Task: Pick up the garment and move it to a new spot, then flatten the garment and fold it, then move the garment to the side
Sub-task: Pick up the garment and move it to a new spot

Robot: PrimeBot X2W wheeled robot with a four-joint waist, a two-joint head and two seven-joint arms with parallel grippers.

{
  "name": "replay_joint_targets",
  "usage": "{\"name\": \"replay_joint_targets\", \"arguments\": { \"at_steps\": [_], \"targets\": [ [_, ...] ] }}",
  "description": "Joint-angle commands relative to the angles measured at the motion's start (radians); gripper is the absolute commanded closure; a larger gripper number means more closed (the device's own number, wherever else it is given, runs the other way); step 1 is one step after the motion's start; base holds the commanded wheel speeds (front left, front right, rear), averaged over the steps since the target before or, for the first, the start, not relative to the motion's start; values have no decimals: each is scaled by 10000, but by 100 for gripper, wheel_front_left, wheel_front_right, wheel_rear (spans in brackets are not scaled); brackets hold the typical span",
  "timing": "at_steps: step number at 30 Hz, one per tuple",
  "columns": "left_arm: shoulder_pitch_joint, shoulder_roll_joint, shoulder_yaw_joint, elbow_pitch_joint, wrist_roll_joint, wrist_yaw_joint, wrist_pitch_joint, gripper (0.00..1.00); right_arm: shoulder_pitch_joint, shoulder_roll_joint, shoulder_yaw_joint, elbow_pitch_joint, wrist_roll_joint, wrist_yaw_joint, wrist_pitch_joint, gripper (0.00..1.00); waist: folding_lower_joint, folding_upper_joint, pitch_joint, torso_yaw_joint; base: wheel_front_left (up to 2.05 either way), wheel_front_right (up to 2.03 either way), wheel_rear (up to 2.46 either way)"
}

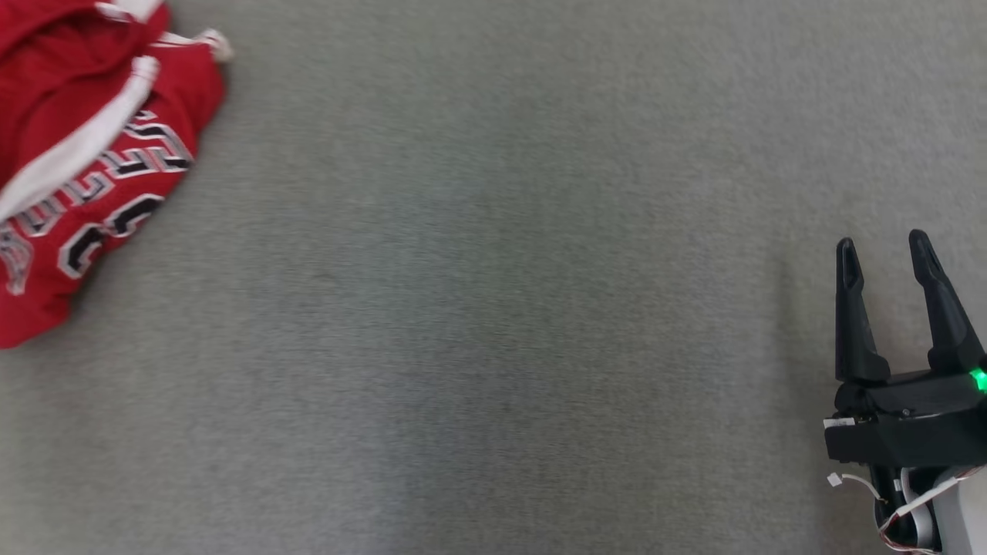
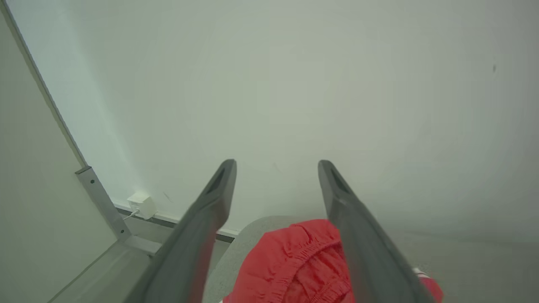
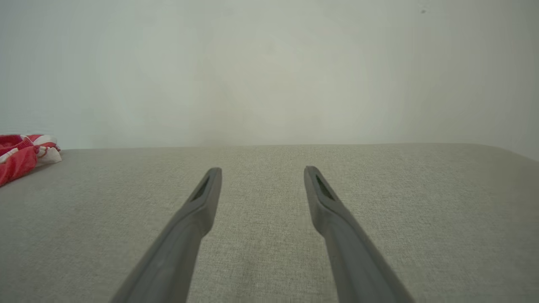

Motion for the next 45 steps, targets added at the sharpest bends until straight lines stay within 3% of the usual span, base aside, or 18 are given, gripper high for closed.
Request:
{"name": "replay_joint_targets", "arguments": {
  "at_steps": [1,11,21,22,23,37,45],
  "targets": [
    [-223,151,-13,347,96,14,108,0,-115,-27,-21,-69,-15,-21,-68,0,-3,-2,1073,-1122,0,0,0],
    [-159,1091,235,2717,-29,47,925,0,-111,-80,-132,-165,-34,-21,-81,0,-3,-2,1123,-1336,0,0,0],
    [-211,1154,43,4462,-254,-12,2283,0,-86,-96,-98,-221,-93,-21,-88,0,-3,-2,1040,-1232,0,0,0],
    [-255,1163,8,4537,-243,-27,2280,7,-95,-82,-80,-226,-108,-21,-88,0,-3,-2,1030,-1220,0,0,0],
    [-278,1180,-40,4592,-207,-35,2240,100,-106,-78,-63,-225,-106,-21,-88,0,-3,-2,1019,-1210,0,0,0],
    [-1672,1357,-840,3842,387,-243,-583,100,69,196,200,187,95,-23,-73,0,-3,-2,-134,-883,0,0,0],
    [-3168,856,-2072,1628,773,-544,-348,100,250,675,327,507,195,-21,-74,0,-3,-2,-1083,-1151,0,0,0]
  ]
}}
